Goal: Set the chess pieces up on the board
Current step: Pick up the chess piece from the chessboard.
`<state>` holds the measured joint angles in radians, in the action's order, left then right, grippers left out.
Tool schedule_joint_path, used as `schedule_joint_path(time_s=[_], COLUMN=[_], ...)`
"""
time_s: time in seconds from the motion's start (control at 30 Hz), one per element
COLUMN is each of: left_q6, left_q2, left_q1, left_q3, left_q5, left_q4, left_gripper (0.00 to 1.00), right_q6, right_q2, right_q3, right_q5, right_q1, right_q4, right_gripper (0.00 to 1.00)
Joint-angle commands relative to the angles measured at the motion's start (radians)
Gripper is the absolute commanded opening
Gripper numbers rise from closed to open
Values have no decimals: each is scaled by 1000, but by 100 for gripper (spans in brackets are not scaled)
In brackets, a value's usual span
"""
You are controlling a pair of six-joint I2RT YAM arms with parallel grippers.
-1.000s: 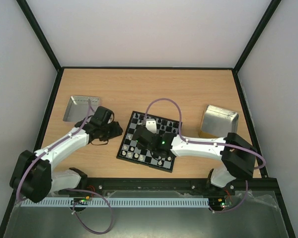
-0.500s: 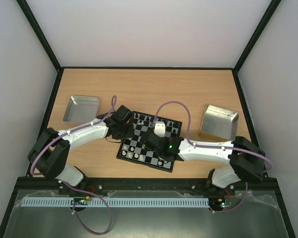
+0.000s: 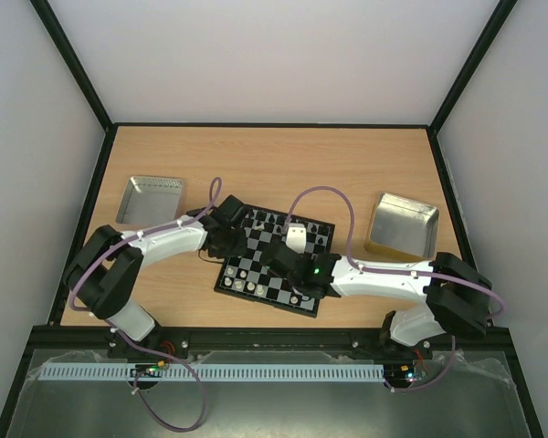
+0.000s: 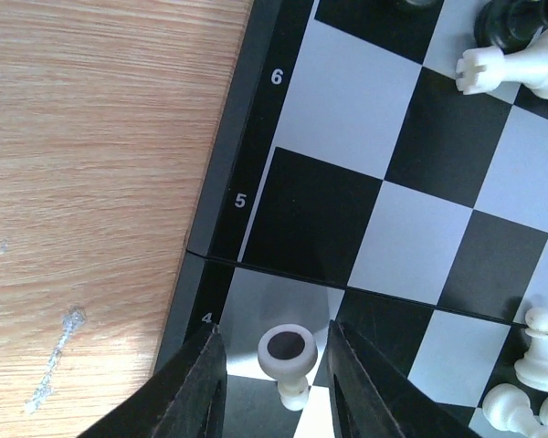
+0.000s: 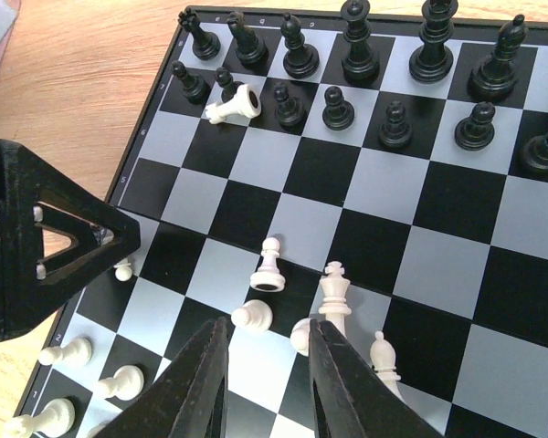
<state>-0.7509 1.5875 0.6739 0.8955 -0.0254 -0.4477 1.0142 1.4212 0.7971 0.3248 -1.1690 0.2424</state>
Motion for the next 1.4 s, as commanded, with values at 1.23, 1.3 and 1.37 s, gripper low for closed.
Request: schedule_joint_path(time_s=[1.23, 1.3, 1.37], left_q6=[-402, -465, -521], left_q2=[-288, -310, -325], left_q1=[-20, -23, -25], left_q3=[-161, -194, -216], left_q5=[-378, -433, -479], left_q4=[252, 313, 357], left_gripper=[15, 15, 15], right_q6=[-103, -101, -96], right_q2=[-235, -253, -265], right_q3=[-207, -227, -240], right_q5=[-119, -121, -128], right_q1=[3, 2, 3], right_q4=[-444, -472, -481], right_gripper=[46, 48, 49])
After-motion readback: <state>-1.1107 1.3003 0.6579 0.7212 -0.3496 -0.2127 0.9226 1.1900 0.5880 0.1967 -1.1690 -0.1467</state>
